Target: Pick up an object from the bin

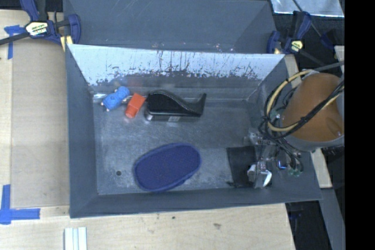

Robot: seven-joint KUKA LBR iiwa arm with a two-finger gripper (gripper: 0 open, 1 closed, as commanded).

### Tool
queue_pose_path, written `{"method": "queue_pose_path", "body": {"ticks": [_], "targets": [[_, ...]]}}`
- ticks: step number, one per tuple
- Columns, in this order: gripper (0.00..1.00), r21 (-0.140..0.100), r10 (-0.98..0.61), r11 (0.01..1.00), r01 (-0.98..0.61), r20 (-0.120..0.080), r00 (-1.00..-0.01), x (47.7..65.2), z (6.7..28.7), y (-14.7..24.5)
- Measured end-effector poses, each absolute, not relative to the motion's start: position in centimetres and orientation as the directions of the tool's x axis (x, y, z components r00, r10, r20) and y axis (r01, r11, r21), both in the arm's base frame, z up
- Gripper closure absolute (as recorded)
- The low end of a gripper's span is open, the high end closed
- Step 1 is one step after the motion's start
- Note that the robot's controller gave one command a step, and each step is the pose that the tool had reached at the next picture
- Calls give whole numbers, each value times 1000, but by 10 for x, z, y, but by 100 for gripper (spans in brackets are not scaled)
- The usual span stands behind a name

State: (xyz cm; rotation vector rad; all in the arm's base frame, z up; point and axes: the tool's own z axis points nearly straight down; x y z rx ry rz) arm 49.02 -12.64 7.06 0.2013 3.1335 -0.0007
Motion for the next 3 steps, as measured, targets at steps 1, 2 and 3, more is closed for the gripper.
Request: {"method": "queue_pose_path", "body": {"ticks": [1, 2, 3], "targets": [[100, 1, 127, 992, 127, -1, -992, 490, 70, -125], [100, -1, 124, 992, 124, -6, -992, 492, 103, -126], [100, -1, 120, 993, 120, -9, -993, 494, 152, -127]]}}
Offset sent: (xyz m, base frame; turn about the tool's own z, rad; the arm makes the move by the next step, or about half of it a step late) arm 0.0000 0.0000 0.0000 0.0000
